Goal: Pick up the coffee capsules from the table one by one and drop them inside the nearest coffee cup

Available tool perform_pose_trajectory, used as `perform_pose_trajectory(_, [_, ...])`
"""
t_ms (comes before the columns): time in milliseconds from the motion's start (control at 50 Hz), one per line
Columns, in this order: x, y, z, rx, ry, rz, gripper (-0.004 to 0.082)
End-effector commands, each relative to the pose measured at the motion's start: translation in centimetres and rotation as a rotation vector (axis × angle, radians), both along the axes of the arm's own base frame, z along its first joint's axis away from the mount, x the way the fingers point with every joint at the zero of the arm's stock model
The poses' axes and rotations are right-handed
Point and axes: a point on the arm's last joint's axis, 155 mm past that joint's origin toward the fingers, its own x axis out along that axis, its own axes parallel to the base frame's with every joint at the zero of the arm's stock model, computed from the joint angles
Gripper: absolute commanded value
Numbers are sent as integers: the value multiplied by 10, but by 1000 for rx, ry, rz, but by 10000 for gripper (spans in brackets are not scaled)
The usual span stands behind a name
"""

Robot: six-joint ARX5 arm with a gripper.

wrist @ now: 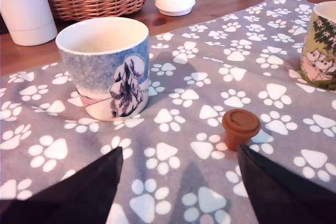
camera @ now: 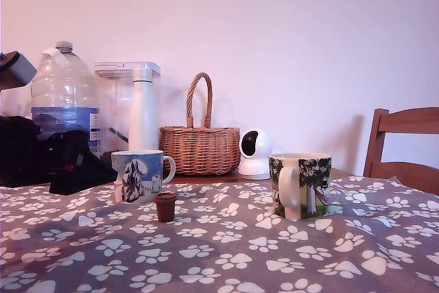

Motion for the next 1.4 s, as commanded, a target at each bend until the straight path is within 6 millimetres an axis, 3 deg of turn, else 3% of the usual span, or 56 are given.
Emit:
perform_pose_trajectory(0, [-8,4,-18,19,75,8,609])
perform_pose_trajectory(360, [-11,-1,-18,10,78,-22,608])
perform_pose_trajectory(860, [-45,-47,-27,73,78,-224,607])
perform_pose_trajectory(1380, [-40,-49,-28,73,96,-193,607])
